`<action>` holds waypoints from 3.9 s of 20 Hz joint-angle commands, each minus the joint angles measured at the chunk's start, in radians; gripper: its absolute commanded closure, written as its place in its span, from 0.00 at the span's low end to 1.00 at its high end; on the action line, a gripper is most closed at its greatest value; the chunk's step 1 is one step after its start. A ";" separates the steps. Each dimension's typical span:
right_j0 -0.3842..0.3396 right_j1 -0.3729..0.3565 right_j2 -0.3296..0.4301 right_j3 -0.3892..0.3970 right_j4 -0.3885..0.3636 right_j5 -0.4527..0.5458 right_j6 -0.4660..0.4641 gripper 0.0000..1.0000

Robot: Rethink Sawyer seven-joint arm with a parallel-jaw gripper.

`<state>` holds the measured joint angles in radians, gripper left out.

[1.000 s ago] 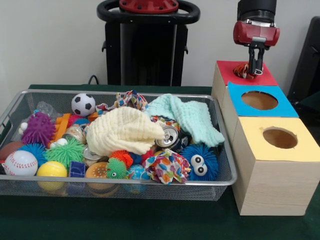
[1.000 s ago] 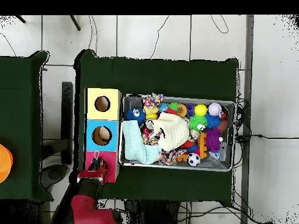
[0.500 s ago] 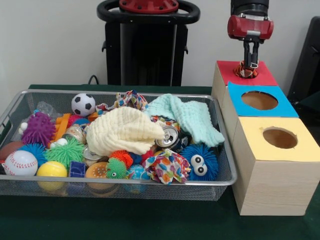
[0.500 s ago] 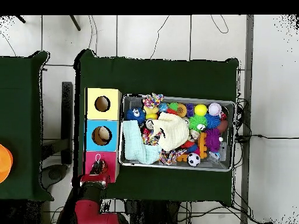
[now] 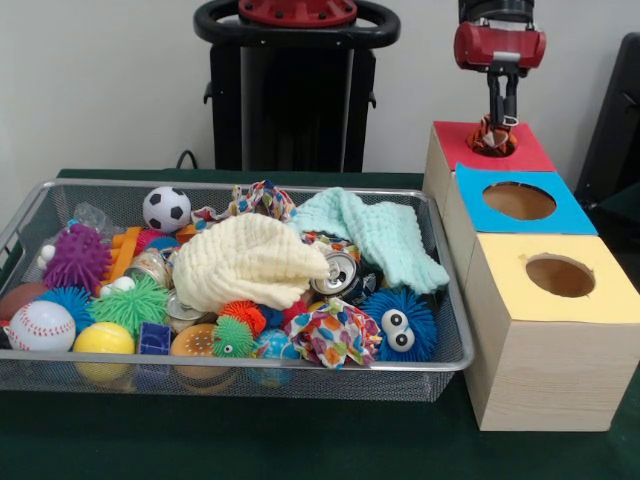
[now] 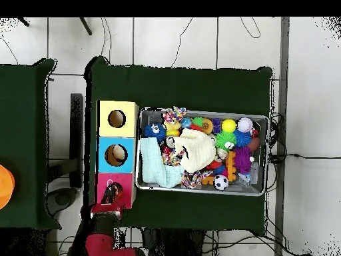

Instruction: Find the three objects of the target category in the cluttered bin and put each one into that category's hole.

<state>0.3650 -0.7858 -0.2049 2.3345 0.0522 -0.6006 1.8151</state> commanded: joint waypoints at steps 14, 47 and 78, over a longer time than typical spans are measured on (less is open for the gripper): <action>-0.002 0.105 0.057 -0.010 0.012 -0.157 0.263 0.00; -0.401 -0.284 0.191 -0.088 -0.302 0.438 0.076 0.00; -0.547 -0.054 0.214 -0.342 -0.646 0.268 0.068 0.00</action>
<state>-0.1311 -0.9361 -0.0591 2.1136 -0.5068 -0.2366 1.8314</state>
